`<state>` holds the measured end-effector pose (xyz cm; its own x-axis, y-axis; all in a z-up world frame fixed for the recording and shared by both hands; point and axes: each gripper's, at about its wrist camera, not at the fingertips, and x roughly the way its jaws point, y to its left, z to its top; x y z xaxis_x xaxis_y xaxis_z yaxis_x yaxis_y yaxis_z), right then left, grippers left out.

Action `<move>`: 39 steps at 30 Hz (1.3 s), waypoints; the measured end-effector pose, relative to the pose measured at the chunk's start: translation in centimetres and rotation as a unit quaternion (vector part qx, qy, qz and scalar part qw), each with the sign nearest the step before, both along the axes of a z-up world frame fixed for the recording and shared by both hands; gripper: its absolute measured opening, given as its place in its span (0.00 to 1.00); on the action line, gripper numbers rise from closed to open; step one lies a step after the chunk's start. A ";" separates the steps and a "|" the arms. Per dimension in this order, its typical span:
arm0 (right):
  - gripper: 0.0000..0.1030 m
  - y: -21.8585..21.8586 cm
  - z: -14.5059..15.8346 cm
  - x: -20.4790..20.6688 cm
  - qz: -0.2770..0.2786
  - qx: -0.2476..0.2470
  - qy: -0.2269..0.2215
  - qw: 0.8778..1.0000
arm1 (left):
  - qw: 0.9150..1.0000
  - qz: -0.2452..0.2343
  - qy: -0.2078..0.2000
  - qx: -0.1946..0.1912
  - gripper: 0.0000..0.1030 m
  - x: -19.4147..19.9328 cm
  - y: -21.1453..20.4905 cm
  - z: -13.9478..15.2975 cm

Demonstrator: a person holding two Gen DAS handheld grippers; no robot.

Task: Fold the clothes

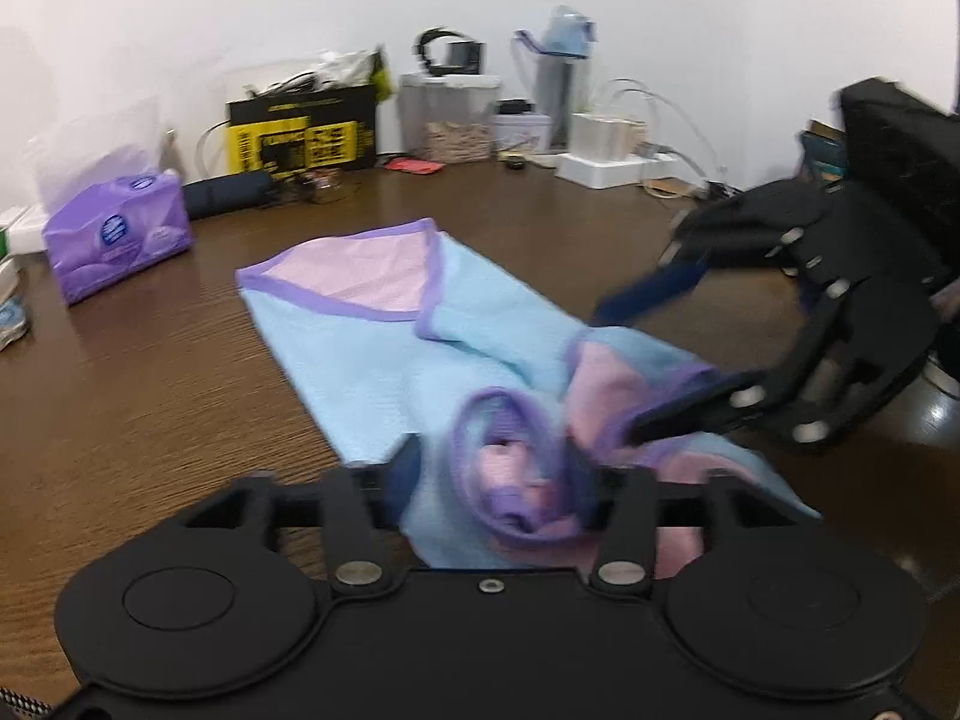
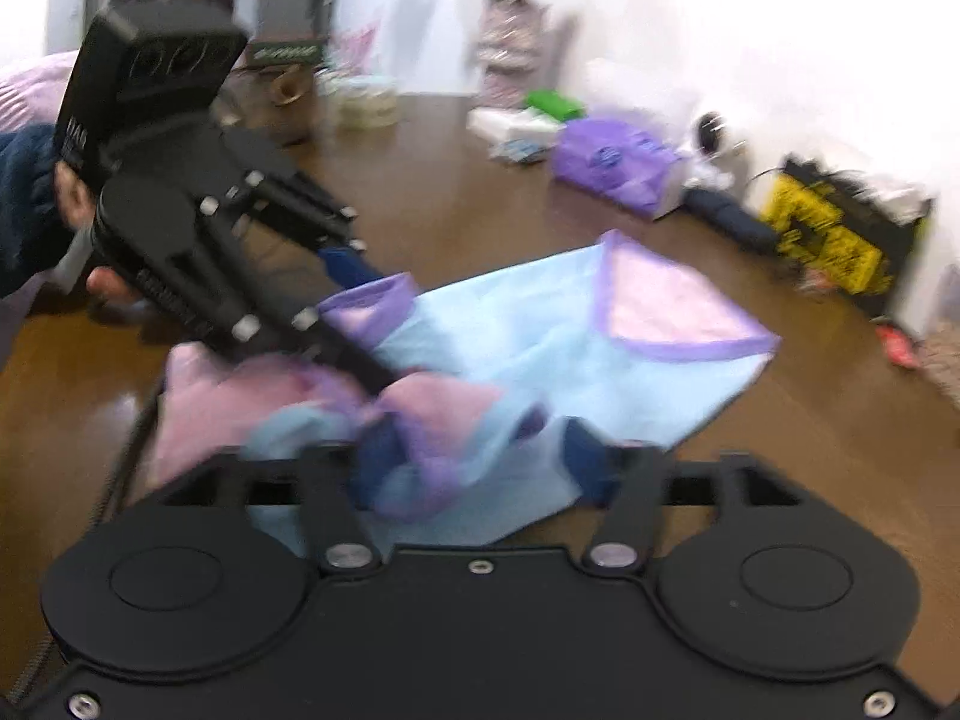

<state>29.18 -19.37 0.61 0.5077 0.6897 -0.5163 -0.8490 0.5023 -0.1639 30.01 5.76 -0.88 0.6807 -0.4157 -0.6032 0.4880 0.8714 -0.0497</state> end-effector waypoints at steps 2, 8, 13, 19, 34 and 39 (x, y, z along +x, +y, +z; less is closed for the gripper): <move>0.74 -0.5 0.7 0.0 -0.009 0.009 -0.010 1.000 | 1.000 0.007 -0.001 -0.010 0.64 -0.1 0.1 0.3; 0.74 -1.5 2.2 -4.1 0.064 0.017 -0.017 0.998 | 0.998 0.025 -0.013 -0.050 0.67 -1.0 0.6 2.3; 0.69 0.4 -0.3 -6.0 0.104 -0.031 -0.016 0.994 | 0.996 0.039 -0.025 -0.082 0.67 -1.9 1.0 4.1; 0.46 0.9 -2.1 -3.7 0.095 -0.006 0.058 0.994 | 0.992 -0.013 -0.126 -0.007 0.80 -7.3 0.6 6.6; 0.38 -1.5 -2.9 0.7 0.048 0.103 0.220 0.969 | 0.948 -0.173 -0.163 0.210 0.52 -12.0 -4.5 -1.0; 0.63 -1.3 -1.4 -2.2 0.028 0.062 0.113 0.991 | 0.961 -0.160 -0.122 0.188 0.33 -10.0 -4.0 -1.3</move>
